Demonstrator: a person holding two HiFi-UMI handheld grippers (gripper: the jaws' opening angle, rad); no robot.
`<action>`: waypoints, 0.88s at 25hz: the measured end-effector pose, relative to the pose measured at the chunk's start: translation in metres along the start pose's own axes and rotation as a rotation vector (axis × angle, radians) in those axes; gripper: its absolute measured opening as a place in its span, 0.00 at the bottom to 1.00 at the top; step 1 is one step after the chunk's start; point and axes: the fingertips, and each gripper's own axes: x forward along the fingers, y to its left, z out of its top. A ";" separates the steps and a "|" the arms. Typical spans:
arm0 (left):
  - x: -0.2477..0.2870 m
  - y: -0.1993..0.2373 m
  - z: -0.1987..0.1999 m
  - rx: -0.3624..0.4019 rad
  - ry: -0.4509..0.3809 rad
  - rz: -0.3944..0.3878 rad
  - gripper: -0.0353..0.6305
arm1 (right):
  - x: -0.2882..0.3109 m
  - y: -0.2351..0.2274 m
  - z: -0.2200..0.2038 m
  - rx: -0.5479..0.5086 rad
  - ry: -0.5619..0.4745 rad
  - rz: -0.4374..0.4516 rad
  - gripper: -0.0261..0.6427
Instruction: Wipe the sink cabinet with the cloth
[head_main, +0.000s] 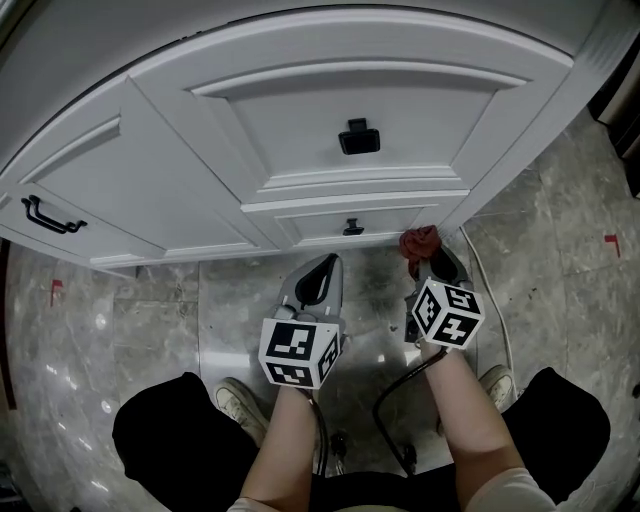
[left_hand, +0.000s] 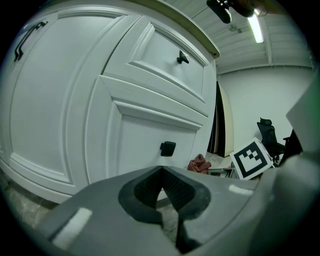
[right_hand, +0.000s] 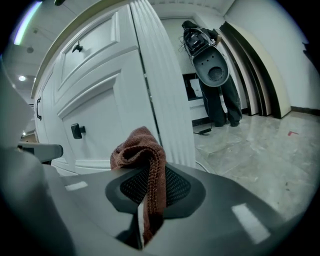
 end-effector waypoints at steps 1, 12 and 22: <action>0.000 -0.003 -0.001 0.005 0.005 -0.006 0.05 | -0.001 -0.003 0.001 0.011 0.002 -0.003 0.17; -0.032 -0.011 0.043 0.114 -0.051 -0.012 0.05 | -0.047 0.042 0.060 -0.046 -0.120 0.091 0.17; -0.143 -0.043 0.109 0.177 -0.252 0.057 0.05 | -0.160 0.105 0.108 -0.161 -0.301 0.146 0.17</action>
